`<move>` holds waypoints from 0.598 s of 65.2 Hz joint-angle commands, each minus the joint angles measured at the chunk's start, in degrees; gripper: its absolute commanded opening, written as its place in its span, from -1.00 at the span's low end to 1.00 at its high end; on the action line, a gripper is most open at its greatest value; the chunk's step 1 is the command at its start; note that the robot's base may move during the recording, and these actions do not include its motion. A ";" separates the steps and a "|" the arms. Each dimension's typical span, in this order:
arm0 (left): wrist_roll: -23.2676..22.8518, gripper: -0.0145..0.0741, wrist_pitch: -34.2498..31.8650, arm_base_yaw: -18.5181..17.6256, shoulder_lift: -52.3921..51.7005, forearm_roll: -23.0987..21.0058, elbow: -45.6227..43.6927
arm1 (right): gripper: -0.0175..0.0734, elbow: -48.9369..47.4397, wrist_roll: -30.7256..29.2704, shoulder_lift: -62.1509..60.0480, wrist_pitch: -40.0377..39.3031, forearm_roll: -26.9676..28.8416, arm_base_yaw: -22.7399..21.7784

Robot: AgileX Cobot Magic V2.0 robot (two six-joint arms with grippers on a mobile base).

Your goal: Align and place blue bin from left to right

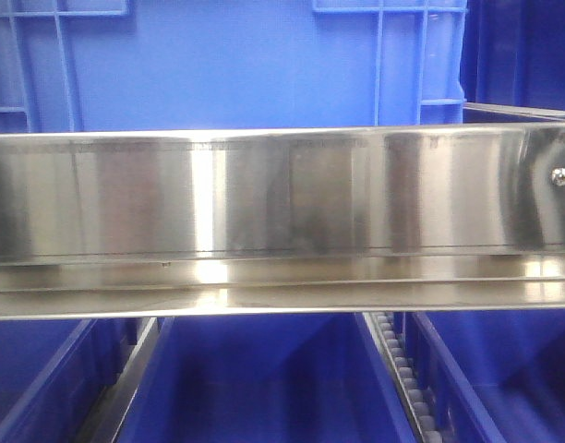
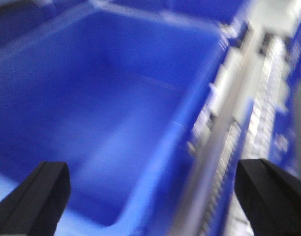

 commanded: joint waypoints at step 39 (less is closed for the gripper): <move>-14.40 0.58 13.14 2.17 18.18 13.99 -14.82 | 0.61 -26.71 15.65 27.35 9.18 -16.59 8.03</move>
